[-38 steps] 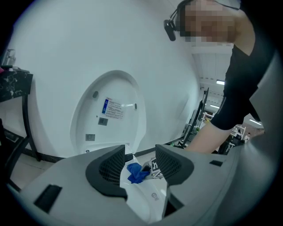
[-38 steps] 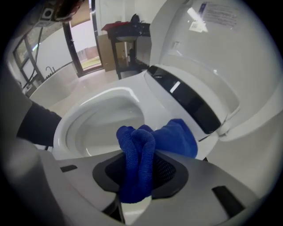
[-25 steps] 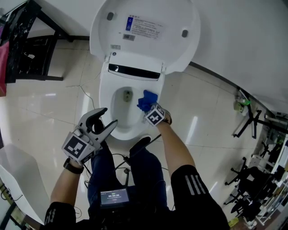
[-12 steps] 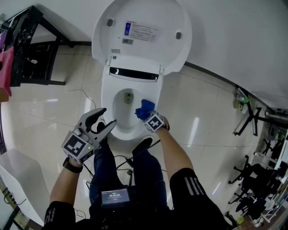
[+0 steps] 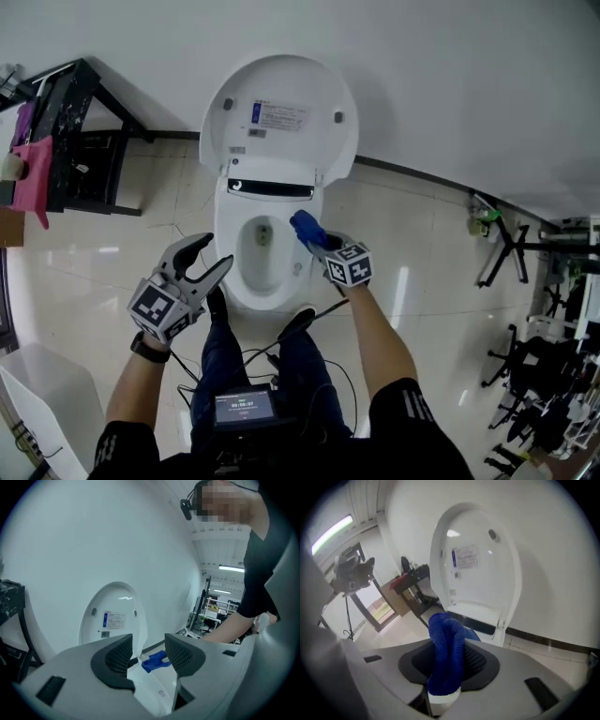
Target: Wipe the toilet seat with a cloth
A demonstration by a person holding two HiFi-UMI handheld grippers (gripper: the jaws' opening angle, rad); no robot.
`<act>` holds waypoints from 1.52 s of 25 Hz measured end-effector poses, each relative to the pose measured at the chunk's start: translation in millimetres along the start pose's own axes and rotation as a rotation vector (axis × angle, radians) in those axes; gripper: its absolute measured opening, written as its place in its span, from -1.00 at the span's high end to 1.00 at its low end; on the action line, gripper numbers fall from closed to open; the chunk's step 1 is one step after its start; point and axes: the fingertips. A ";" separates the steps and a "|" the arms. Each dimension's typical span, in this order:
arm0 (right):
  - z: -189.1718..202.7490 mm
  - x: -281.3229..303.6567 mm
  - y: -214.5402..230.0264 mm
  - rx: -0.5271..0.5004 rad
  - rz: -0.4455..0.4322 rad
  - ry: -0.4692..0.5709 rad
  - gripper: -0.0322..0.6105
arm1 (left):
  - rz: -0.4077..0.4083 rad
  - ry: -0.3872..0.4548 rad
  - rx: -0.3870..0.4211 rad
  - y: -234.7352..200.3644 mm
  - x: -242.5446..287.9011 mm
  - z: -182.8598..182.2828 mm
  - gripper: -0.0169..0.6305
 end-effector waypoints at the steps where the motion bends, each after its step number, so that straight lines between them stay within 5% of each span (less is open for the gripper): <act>1: -21.5 -17.4 -6.7 0.005 0.004 0.053 0.49 | 0.004 0.008 0.004 -0.2 -3.2 -9.1 0.29; 7: -135.0 -132.0 -62.5 0.079 0.019 0.368 0.50 | 0.041 0.047 0.039 15.2 -28.4 -65.3 0.29; 14: -216.5 -219.6 -132.1 0.039 -0.002 0.559 0.50 | 0.088 0.074 0.076 30.8 -57.5 -108.4 0.29; 24: -243.5 -284.8 -198.9 -0.038 -0.018 0.676 0.51 | 0.095 0.108 0.091 45.0 -79.6 -134.1 0.29; 38: -242.1 -295.4 -210.0 -0.064 -0.019 0.672 0.51 | 0.100 0.133 0.101 48.5 -71.4 -138.8 0.29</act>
Point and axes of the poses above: the fingertips, and each gripper's own axes: x forward along the fingers, y to its right, z out of its underside, and after that the axes turned 2 degrees about -z, right-handed
